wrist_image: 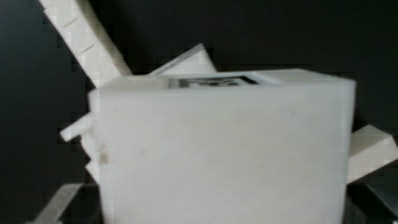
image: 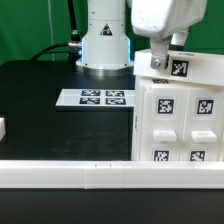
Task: Assemble cabinet
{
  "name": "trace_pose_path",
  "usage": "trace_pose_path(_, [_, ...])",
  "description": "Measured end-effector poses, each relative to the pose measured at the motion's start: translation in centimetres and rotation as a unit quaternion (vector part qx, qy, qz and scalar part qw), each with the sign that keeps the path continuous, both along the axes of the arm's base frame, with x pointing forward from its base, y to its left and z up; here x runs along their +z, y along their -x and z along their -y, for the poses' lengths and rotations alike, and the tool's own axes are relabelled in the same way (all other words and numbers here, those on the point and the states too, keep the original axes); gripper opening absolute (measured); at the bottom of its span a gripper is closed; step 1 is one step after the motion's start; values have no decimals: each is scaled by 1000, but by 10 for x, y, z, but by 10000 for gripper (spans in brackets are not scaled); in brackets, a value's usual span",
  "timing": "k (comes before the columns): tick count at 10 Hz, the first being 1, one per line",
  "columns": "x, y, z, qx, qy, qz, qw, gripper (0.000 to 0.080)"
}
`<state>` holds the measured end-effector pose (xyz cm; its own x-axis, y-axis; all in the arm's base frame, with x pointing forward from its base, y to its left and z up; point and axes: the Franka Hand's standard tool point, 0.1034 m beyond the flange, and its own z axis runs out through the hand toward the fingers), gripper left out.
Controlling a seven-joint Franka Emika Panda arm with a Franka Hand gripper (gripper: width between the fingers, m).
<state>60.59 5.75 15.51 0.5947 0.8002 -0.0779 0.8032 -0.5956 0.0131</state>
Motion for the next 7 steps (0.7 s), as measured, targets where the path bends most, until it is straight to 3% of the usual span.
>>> trace_pose_path(4, [-2,11,-9,-255,3,12,967,566])
trace_pose_path(7, [-1,10,-15,-396,2,19,918,566])
